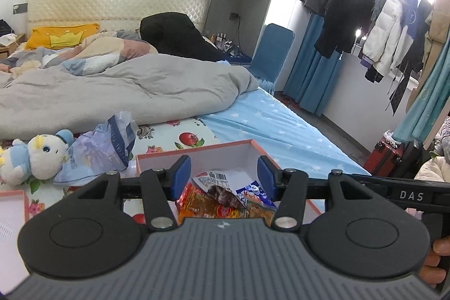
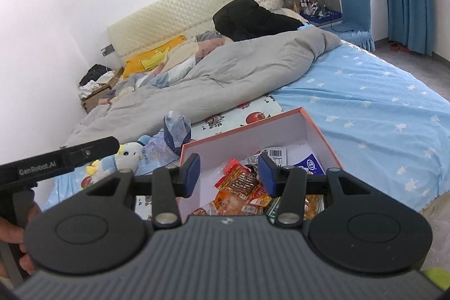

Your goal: Organize snacks

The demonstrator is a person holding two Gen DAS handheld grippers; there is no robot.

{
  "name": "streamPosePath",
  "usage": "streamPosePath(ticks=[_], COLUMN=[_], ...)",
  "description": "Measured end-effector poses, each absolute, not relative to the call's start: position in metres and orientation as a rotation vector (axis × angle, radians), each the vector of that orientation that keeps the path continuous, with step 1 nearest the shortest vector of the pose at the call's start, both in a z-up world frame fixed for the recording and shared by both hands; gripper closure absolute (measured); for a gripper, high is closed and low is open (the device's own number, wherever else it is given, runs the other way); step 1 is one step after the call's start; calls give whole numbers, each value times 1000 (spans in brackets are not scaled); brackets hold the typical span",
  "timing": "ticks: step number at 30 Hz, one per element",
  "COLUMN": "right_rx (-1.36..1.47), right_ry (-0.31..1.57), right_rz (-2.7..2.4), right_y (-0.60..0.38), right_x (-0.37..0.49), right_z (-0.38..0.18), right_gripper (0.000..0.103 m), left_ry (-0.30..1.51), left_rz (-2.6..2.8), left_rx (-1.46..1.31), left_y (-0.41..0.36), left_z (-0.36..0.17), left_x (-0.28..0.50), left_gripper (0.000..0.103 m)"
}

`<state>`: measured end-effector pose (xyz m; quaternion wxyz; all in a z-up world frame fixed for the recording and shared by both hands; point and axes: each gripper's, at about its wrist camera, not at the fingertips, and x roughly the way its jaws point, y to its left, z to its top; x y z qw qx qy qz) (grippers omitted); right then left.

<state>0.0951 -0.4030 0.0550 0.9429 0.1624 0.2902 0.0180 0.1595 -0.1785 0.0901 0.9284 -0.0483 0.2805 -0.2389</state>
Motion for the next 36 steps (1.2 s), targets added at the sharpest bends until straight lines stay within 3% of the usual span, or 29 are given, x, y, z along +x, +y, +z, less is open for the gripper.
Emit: streamPosePath(ticks=[12,33,36], right_rx=[273,249,236], right_ry=[570,611,605], right_rz=[23,14,17], right_y=[-377,-370,-368], right_x=[50,36,35], right_z=[37,-12,-11], right_gripper=[54,54,54], left_ry=[567,643,639], left_rz=[-456,-425,-425], left_rx=[-78,-42,-42], left_y=[-167,-169,-169], left_z=[70,12,13], left_x=[100,93,94], left_gripper=[45,44,40])
